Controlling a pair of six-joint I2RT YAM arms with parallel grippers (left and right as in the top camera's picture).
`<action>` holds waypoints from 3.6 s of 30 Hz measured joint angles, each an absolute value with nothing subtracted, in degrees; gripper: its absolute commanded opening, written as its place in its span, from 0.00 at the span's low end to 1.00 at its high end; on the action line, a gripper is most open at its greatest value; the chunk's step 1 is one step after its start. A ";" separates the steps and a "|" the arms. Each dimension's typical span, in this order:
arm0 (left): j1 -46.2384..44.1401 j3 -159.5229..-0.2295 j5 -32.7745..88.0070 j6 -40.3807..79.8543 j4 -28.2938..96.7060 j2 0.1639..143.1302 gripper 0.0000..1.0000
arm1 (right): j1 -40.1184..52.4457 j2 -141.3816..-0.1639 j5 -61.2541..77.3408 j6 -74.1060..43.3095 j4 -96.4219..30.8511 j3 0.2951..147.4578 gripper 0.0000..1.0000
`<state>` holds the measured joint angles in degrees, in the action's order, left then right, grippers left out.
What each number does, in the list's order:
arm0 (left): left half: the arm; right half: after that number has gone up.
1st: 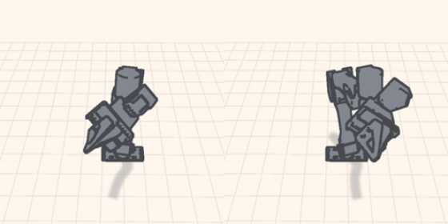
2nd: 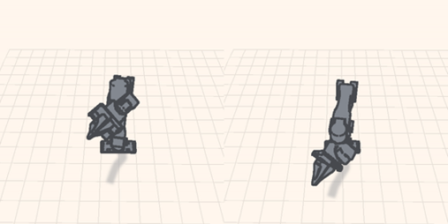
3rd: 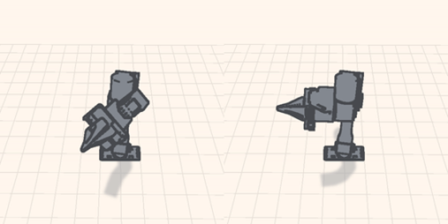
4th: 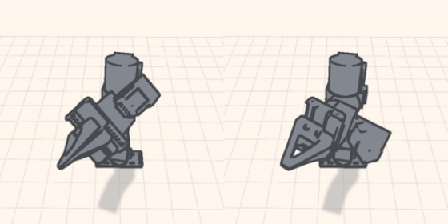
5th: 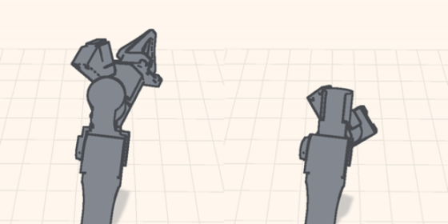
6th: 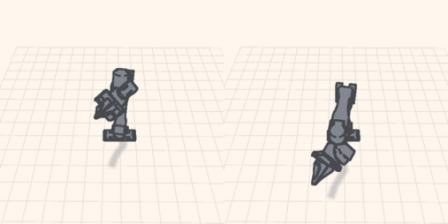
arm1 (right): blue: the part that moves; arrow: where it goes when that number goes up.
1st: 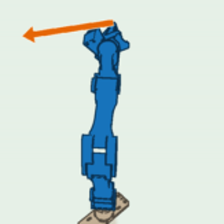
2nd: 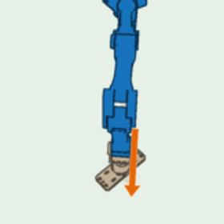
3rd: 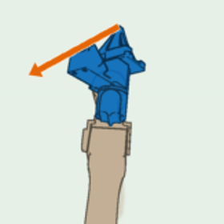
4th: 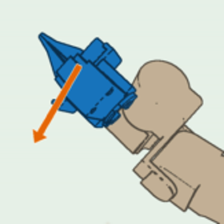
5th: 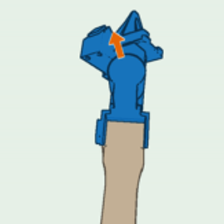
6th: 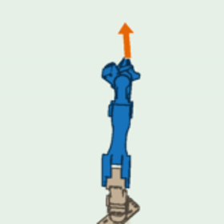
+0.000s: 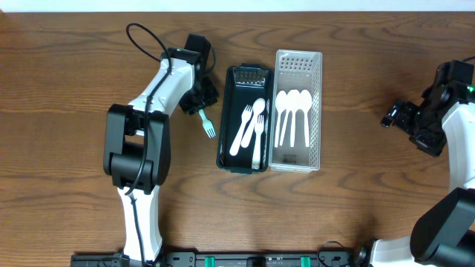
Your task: Pack container
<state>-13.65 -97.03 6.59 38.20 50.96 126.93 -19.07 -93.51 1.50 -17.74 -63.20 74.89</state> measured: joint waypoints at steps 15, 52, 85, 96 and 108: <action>-13.30 -97.03 2.17 38.98 50.24 128.05 0.39 | -19.07 -93.51 1.50 -17.74 -63.20 74.89 0.99; -20.53 -97.86 3.05 15.75 63.70 100.38 0.06 | -19.07 -93.51 1.50 -17.74 -63.61 74.89 0.99; -18.39 -97.86 -0.60 13.02 73.30 93.17 0.61 | -6.98 -98.13 16.75 -23.18 -42.50 73.97 0.01; -7.53 -97.86 -4.51 11.66 80.71 90.41 0.54 | 2.37 -109.86 21.45 -28.75 -33.23 73.30 0.01; -4.75 -97.86 -4.49 11.29 80.64 72.79 0.71 | 4.23 -109.95 31.27 -29.43 -31.14 73.28 0.01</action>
<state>-4.75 -97.86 -4.49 11.29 80.64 72.79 4.23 -109.95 31.27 -29.43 -31.14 73.28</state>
